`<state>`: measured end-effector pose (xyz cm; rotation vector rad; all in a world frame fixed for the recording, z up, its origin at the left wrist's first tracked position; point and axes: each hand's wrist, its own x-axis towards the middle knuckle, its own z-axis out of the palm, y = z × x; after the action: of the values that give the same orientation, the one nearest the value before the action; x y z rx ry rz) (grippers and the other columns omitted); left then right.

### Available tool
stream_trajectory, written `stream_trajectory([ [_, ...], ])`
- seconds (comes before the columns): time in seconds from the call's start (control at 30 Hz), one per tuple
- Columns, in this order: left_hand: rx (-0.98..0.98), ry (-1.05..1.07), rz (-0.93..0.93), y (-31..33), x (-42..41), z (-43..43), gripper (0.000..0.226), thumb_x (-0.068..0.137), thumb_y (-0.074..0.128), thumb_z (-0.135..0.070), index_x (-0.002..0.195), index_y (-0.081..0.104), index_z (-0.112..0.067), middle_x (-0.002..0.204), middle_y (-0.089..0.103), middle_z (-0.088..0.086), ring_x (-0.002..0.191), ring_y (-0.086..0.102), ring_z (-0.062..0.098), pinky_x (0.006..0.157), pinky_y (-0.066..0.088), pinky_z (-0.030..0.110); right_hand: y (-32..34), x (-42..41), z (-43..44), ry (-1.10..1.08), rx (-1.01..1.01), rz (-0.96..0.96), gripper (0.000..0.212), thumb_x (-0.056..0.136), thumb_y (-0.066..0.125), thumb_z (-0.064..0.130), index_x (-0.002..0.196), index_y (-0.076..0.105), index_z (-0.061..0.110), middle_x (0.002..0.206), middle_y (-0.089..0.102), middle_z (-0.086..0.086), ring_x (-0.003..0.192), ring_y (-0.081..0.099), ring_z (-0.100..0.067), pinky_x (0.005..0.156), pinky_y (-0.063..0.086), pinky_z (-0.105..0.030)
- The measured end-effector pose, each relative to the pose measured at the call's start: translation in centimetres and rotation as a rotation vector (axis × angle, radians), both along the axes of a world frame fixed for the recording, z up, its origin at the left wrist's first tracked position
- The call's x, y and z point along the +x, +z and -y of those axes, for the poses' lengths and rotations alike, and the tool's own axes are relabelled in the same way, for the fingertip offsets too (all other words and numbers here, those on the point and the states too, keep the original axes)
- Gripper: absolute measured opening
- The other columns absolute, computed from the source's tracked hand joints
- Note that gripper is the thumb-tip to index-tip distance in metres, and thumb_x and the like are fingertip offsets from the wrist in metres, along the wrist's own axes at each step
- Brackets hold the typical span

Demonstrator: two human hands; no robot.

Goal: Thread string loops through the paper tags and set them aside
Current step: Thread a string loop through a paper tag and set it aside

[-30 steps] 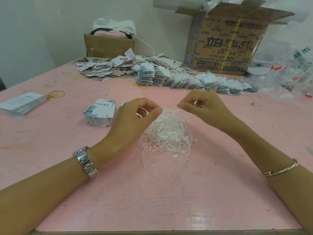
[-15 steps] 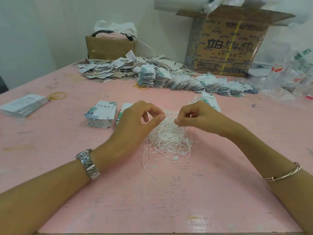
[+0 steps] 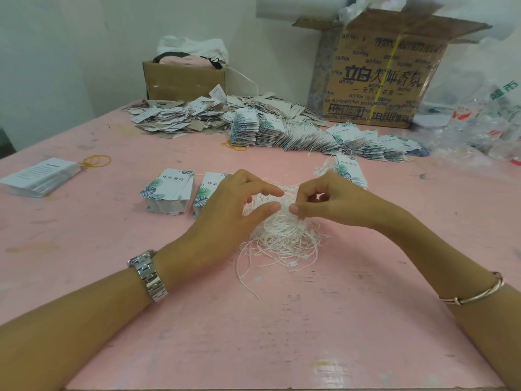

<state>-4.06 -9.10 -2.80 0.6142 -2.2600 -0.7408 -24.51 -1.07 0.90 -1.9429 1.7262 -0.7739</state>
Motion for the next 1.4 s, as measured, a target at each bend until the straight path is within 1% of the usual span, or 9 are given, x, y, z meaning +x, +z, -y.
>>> stream_trajectory([
  [0.23,0.012,-0.036,-0.059,0.4,0.0,-0.3,0.022,0.097,0.056,-0.031,0.112,0.072,-0.029,0.108,0.056,-0.005,0.099,0.051,0.014,0.092,0.042,0.029,0.1,0.6,0.0,0.005,-0.214,0.071,0.019,0.074,0.079,0.035,0.068,0.073,0.017,0.058,0.06,0.014,0.053,0.042,-0.003,0.054,0.031,-0.01],
  [0.47,0.135,-0.091,-0.131,0.5,-0.1,-0.5,0.02,0.091,0.059,-0.041,0.106,0.072,-0.037,0.108,0.058,-0.01,0.099,0.052,0.009,0.076,0.032,0.011,0.9,1.7,-0.6,0.029,-0.44,0.071,0.012,0.083,0.075,0.022,0.081,0.076,0.01,0.07,0.062,-0.002,0.06,0.042,-0.03,0.054,0.032,-0.032],
  [0.6,0.172,-0.087,-0.22,0.7,-0.2,-0.4,0.023,0.08,0.067,-0.047,0.095,0.075,-0.032,0.103,0.062,-0.014,0.087,0.049,-0.002,0.072,0.033,0.006,1.1,2.0,-0.9,0.041,-0.473,0.094,0.01,0.086,0.074,0.019,0.081,0.076,0.009,0.067,0.058,0.003,0.055,0.035,-0.015,0.053,0.029,-0.024],
  [0.73,0.143,-0.079,-0.277,0.9,-0.3,-0.4,0.014,0.083,0.072,-0.04,0.09,0.073,-0.029,0.102,0.064,-0.01,0.085,0.052,0.002,0.068,0.033,0.009,1.1,2.2,-0.8,0.034,-0.375,0.187,0.016,0.085,0.071,0.027,0.082,0.075,0.012,0.071,0.06,-0.016,0.063,0.043,-0.042,0.055,0.036,-0.043],
  [0.9,0.114,-0.028,-0.419,1.6,0.0,0.1,0.005,0.088,0.065,-0.029,0.085,0.063,-0.031,0.088,0.064,-0.017,0.074,0.052,0.003,0.062,0.035,0.015,1.2,1.9,-1.0,0.119,-0.146,0.356,0.016,0.087,0.074,0.028,0.074,0.072,0.019,0.07,0.058,0.003,0.063,0.046,-0.011,0.059,0.035,-0.017],
  [1.0,0.159,-0.002,-0.542,2.0,0.3,0.4,0.01,0.095,0.062,-0.021,0.087,0.061,-0.027,0.088,0.069,-0.002,0.074,0.055,0.02,0.061,0.042,0.031,1.5,1.6,-0.9,0.115,-0.169,0.452,0.013,0.082,0.071,0.029,0.07,0.071,0.023,0.069,0.054,0.002,0.059,0.036,-0.012,0.054,0.029,-0.017],
  [1.13,0.205,0.01,-0.573,2.1,0.3,0.5,0.013,0.098,0.06,-0.021,0.087,0.062,-0.029,0.081,0.07,-0.011,0.074,0.054,0.044,0.063,0.043,0.048,2.0,1.1,-0.7,0.063,-0.234,0.604,0.022,0.083,0.065,0.02,0.062,0.068,0.026,0.065,0.051,0.006,0.059,0.034,-0.01,0.052,0.028,-0.017],
  [1.27,0.236,-0.05,-0.473,1.7,0.1,0.5,0.01,0.094,0.064,-0.023,0.086,0.065,-0.028,0.073,0.067,-0.016,0.064,0.056,0.016,0.064,0.04,0.02,2.0,0.8,-0.4,-0.045,-0.343,0.738,0.022,0.087,0.058,0.016,0.066,0.064,0.02,0.068,0.051,0.004,0.06,0.037,-0.009,0.052,0.028,-0.019],
  [1.4,0.233,-0.146,-0.223,0.9,0.1,0.4,0.005,0.089,0.069,-0.032,0.085,0.07,-0.028,0.073,0.066,-0.017,0.072,0.056,-0.006,0.078,0.036,0.012,2.1,0.3,-0.4,-0.15,-0.443,0.799,0.019,0.096,0.055,0.018,0.079,0.057,0.011,0.072,0.05,0.002,0.061,0.039,-0.006,0.051,0.029,-0.017],
])
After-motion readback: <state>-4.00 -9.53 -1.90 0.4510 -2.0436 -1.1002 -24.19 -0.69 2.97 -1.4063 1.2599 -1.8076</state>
